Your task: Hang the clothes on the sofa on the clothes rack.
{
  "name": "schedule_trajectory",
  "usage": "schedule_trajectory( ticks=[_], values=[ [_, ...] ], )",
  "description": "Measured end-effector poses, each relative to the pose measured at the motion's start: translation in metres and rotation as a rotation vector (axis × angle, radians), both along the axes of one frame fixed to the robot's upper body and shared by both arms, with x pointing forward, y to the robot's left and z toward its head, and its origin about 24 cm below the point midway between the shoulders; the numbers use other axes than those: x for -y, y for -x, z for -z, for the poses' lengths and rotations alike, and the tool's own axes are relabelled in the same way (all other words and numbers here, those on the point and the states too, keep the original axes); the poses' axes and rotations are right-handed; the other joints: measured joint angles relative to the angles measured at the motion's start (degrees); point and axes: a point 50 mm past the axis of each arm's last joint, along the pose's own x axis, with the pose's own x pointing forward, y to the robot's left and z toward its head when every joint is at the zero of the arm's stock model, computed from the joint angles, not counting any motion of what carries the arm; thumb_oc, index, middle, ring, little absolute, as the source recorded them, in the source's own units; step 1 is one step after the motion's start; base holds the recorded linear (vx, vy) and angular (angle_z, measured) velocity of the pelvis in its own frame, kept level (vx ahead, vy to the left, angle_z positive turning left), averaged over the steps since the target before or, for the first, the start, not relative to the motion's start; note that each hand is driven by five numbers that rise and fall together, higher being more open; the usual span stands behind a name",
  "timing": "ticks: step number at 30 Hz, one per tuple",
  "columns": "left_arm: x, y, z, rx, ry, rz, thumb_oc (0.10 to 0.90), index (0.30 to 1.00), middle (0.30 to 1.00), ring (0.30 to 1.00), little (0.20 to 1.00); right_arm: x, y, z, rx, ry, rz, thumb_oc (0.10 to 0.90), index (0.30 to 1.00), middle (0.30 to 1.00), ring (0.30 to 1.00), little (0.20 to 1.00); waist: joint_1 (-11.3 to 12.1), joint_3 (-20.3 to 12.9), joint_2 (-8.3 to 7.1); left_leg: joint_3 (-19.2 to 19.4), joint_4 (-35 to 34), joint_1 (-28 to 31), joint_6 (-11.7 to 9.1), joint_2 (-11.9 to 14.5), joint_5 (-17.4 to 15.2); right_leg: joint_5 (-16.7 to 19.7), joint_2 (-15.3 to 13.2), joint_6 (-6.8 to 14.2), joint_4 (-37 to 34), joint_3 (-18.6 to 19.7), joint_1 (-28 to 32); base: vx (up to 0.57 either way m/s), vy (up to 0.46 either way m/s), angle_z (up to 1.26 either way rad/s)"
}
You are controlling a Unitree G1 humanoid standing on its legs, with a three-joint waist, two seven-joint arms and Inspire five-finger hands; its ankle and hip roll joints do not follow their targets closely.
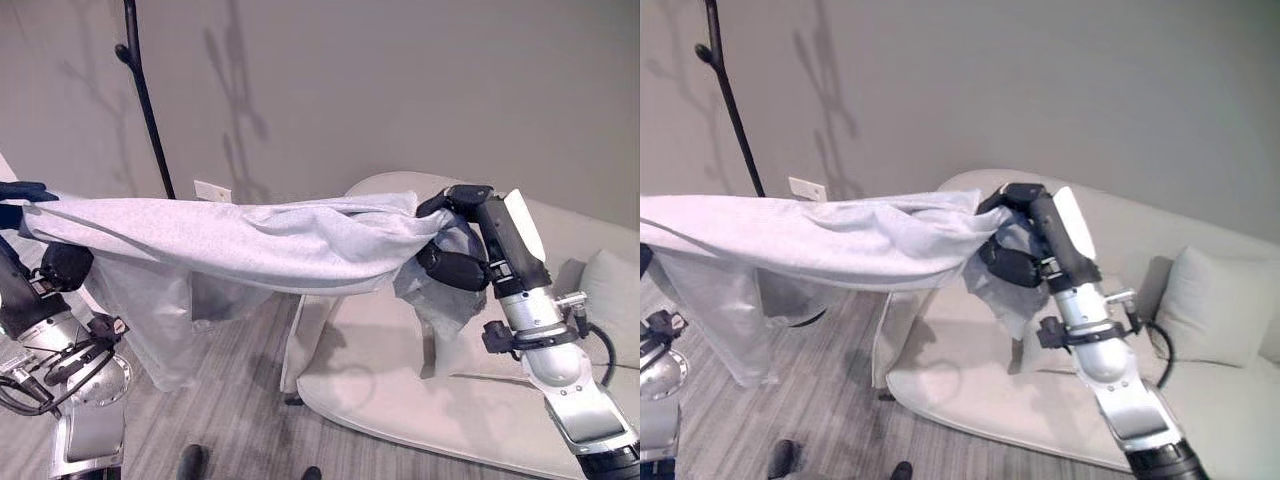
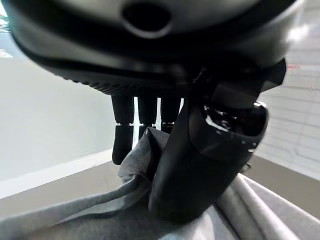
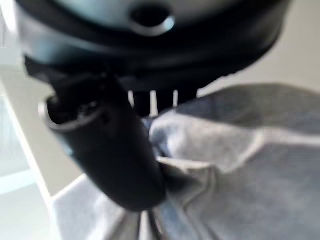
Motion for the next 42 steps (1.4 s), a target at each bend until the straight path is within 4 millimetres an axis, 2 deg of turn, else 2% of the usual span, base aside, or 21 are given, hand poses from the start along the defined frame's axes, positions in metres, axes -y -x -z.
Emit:
schedule_trajectory(
  ticks=[5, 6, 8, 12, 15, 16, 19, 22, 23, 24, 25, 26, 29, 30, 32, 34, 35, 36, 38, 40, 42],
  values=[
    [0.006, -0.007, -0.004, -0.003, -0.023, 0.032, 0.400, 0.300, 0.300, 0.300, 0.300, 0.009, 0.003, -0.002, 0.078, -0.030, 0.117, 0.400, 0.300, 0.300, 0.300, 0.300, -0.3, 2.2, 3.00, -1.9, 7.3, 0.7, 0.1, -5.2, -0.5, -1.0, -6.5, 5.0, 6.1, 0.6, 0.0, 0.06, 0.545, 0.08],
    [0.012, -0.013, -0.008, -0.002, -0.044, 0.069, 0.400, 0.300, 0.300, 0.300, 0.300, 0.013, 0.006, 0.009, 0.054, -0.077, 0.182, 0.400, 0.300, 0.300, 0.300, 0.300, 0.0, 2.0, 0.07, -0.4, 8.5, -0.1, 2.4, -10.7, -1.0, -0.8, -12.1, 6.8, 7.6, 0.9, -0.3, 0.03, 0.692, 0.47],
    [0.017, -0.019, -0.016, -0.002, -0.106, 0.105, 0.400, 0.300, 0.300, 0.300, 0.300, 0.017, 0.007, 0.016, 0.032, -0.054, 0.235, 0.400, 0.300, 0.300, 0.300, 0.300, -0.1, 1.0, -2.53, 0.6, 13.6, -2.5, 6.9, -17.0, -3.9, 2.2, -17.6, 7.4, 7.7, 2.2, -0.3, 0.02, 0.550, 0.39],
    [0.007, -0.017, -0.046, 0.052, -0.240, 0.037, 0.400, 0.300, 0.300, 0.300, 0.300, 0.006, -0.005, 0.002, 0.104, -0.036, 0.268, 0.400, 0.300, 0.300, 0.300, 0.300, 1.8, 1.3, -1.50, 6.9, 16.4, -1.5, 12.7, -21.5, -5.6, 11.6, -25.2, 5.5, 18.8, 1.0, -5.5, 0.06, 0.578, -0.27],
    [-0.005, -0.017, -0.066, 0.086, -0.303, -0.041, 0.400, 0.300, 0.300, 0.300, 0.300, -0.005, -0.018, -0.016, 0.186, -0.022, 0.245, 0.400, 0.300, 0.300, 0.300, 0.300, 1.7, 1.7, -0.06, 12.0, 11.9, 4.9, 17.2, -25.4, -4.8, 14.7, -31.7, 9.1, 24.8, -7.3, -4.0, 0.10, 0.377, -0.67],
    [-0.007, -0.021, -0.067, 0.078, -0.313, -0.054, 0.400, 0.300, 0.300, 0.300, 0.300, -0.004, -0.020, -0.017, 0.195, -0.025, 0.253, 0.400, 0.300, 0.300, 0.300, 0.300, 0.4, 1.6, 1.04, 12.3, 10.7, 6.6, 18.0, -26.3, -4.5, 11.3, -31.9, 10.4, 28.2, -7.7, -5.0, 0.08, 0.339, -0.42],
    [-0.018, -0.032, -0.075, 0.041, -0.369, -0.102, 0.400, 0.300, 0.300, 0.300, 0.300, 0.002, -0.031, -0.024, 0.216, 0.101, 0.252, 0.400, 0.300, 0.300, 0.300, 0.300, -0.2, 0.9, 2.63, 13.9, 4.8, 9.3, 18.8, -27.0, -2.9, -0.8, -23.0, 17.0, 30.8, -4.3, -9.3, 0.05, 0.131, -0.26],
    [-0.013, -0.048, -0.075, -0.003, -0.403, -0.084, 0.400, 0.300, 0.300, 0.300, 0.300, 0.012, -0.034, -0.033, 0.254, 0.161, 0.287, 0.400, 0.300, 0.300, 0.300, 0.300, -2.3, 0.7, 3.35, 13.4, 2.5, 9.3, 18.6, -29.8, -2.3, -1.8, -18.5, 15.1, 27.4, -9.1, -13.3, 0.12, 0.050, 0.11],
    [-0.010, -0.056, -0.071, -0.028, -0.400, -0.067, 0.400, 0.300, 0.300, 0.300, 0.300, 0.017, -0.034, -0.034, 0.261, 0.195, 0.307, 0.400, 0.300, 0.300, 0.300, 0.300, -3.2, 0.7, 3.91, 13.0, 1.6, 9.3, 16.6, -30.5, -3.0, -1.2, -16.5, 12.5, 22.7, -10.0, -13.8, 0.20, -0.047, 0.32],
    [-0.010, -0.061, -0.065, -0.070, -0.394, -0.053, 0.400, 0.300, 0.300, 0.300, 0.300, 0.019, -0.036, -0.027, 0.240, 0.213, 0.322, 0.400, 0.300, 0.300, 0.300, 0.300, -3.5, 0.4, 1.67, 17.7, 5.3, 8.7, 9.2, -30.3, -8.5, 0.0, -16.1, 10.1, 15.8, -8.4, -13.8, 0.21, -0.082, 0.94],
    [-0.004, -0.070, -0.064, -0.100, -0.420, -0.013, 0.400, 0.300, 0.300, 0.300, 0.300, 0.028, -0.037, -0.027, 0.235, 0.226, 0.360, 0.400, 0.300, 0.300, 0.300, 0.300, -6.4, 0.6, 1.05, 12.6, 18.8, 3.5, 20.3, -28.0, -12.1, 0.7, -18.5, 10.1, 12.6, -3.3, -14.3, 0.18, -0.087, 0.81],
    [0.002, -0.072, -0.060, -0.115, -0.431, 0.016, 0.400, 0.300, 0.300, 0.300, 0.300, 0.034, -0.039, -0.024, 0.227, 0.213, 0.392, 0.400, 0.300, 0.300, 0.300, 0.300, -5.9, 0.4, 0.59, 12.0, 19.7, 3.9, 18.0, -28.5, -14.3, 2.1, -20.7, 10.5, 10.1, -1.1, -14.8, 0.30, -0.080, 0.56],
    [0.011, -0.076, -0.048, -0.151, -0.420, 0.061, 0.400, 0.300, 0.300, 0.300, 0.300, 0.042, -0.042, -0.018, 0.195, 0.246, 0.434, 0.400, 0.300, 0.300, 0.300, 0.300, -4.6, 0.2, 2.22, 11.2, 15.0, 7.6, 18.6, -28.2, -12.9, 4.1, -20.4, 9.0, 4.3, 1.4, -12.5, 0.29, -0.070, 0.16],
    [0.010, -0.075, -0.050, -0.150, -0.418, 0.055, 0.400, 0.300, 0.300, 0.300, 0.300, 0.040, -0.041, -0.020, 0.206, 0.244, 0.431, 0.400, 0.300, 0.300, 0.300, 0.300, -4.8, 0.2, 2.42, 10.2, 8.3, 11.8, 17.9, -27.8, -11.0, 4.1, -16.6, 8.3, 7.7, -0.3, -11.0, 0.58, -0.261, 0.17],
    [0.011, -0.078, -0.054, -0.143, -0.414, 0.061, 0.400, 0.300, 0.300, 0.300, 0.300, 0.041, -0.049, -0.026, 0.219, 0.252, 0.436, 0.400, 0.300, 0.300, 0.300, 0.300, -5.8, -0.8, 3.09, 9.2, 5.1, 15.8, 17.0, -26.2, -11.2, -0.1, -4.8, 1.0, 10.1, -3.5, -8.4, 0.40, -0.250, 0.21],
    [0.011, -0.080, -0.055, -0.141, -0.404, 0.060, 0.400, 0.300, 0.300, 0.300, 0.300, 0.041, -0.055, -0.035, 0.237, 0.261, 0.445, 0.400, 0.300, 0.300, 0.300, 0.300, -5.9, -2.8, -0.22, 10.1, 9.0, 16.0, 14.4, -30.1, -12.6, 4.7, -1.7, -9.2, -0.1, -4.4, -5.0, 0.20, -0.185, -0.18],
    [0.010, -0.083, -0.048, -0.175, -0.385, 0.066, 0.400, 0.300, 0.300, 0.300, 0.300, 0.041, -0.063, -0.039, 0.238, 0.292, 0.455, 0.400, 0.300, 0.300, 0.300, 0.300, -4.2, -3.2, 2.09, 9.7, 22.7, 11.7, 10.3, -28.9, -16.8, 4.8, -1.2, -7.4, -2.9, -0.9, -1.0, 0.23, -0.245, -0.61],
    [0.013, -0.082, -0.065, -0.117, -0.424, 0.071, 0.400, 0.300, 0.300, 0.300, 0.300, 0.046, -0.062, -0.043, 0.248, 0.334, 0.464, 0.400, 0.300, 0.300, 0.300, 0.300, -3.7, -3.1, 1.52, 9.8, 28.2, 6.9, 8.6, -23.8, -19.3, 4.0, -0.9, -6.5, -4.6, 1.5, 0.8, 0.26, -0.228, -0.81],
    [0.013, -0.082, -0.084, -0.069, -0.466, 0.058, 0.400, 0.300, 0.300, 0.300, 0.300, 0.045, -0.073, -0.051, 0.265, 0.345, 0.472, 0.400, 0.300, 0.300, 0.300, 0.300, -2.8, -2.8, 1.01, 7.5, 40.6, -2.4, 3.8, -14.3, -16.2, 2.7, -1.6, -5.8, -4.5, 4.2, 3.5, 0.17, -0.103, -0.68],
    [0.013, -0.082, -0.084, -0.070, -0.469, 0.057, 0.400, 0.300, 0.300, 0.300, 0.300, 0.045, -0.073, -0.054, 0.282, 0.335, 0.477, 0.400, 0.300, 0.300, 0.300, 0.300, -2.9, -2.4, 1.11, 6.0, 35.2, -4.4, 3.0, -13.4, -13.9, 1.8, -4.1, -4.6, -4.4, 4.1, 5.7, 0.10, 0.021, -0.41],
    [0.021, -0.087, -0.089, -0.048, -0.489, 0.080, 0.400, 0.300, 0.300, 0.300, 0.300, 0.053, -0.073, -0.062, 0.314, 0.295, 0.522, 0.400, 0.300, 0.300, 0.300, 0.300, -2.9, -1.5, 1.26, 2.1, 26.6, -8.8, 4.6, -18.2, -12.9, 0.4, -8.4, 0.5, -5.4, 5.6, 7.2, 0.06, 0.089, -0.32]
  ],
)
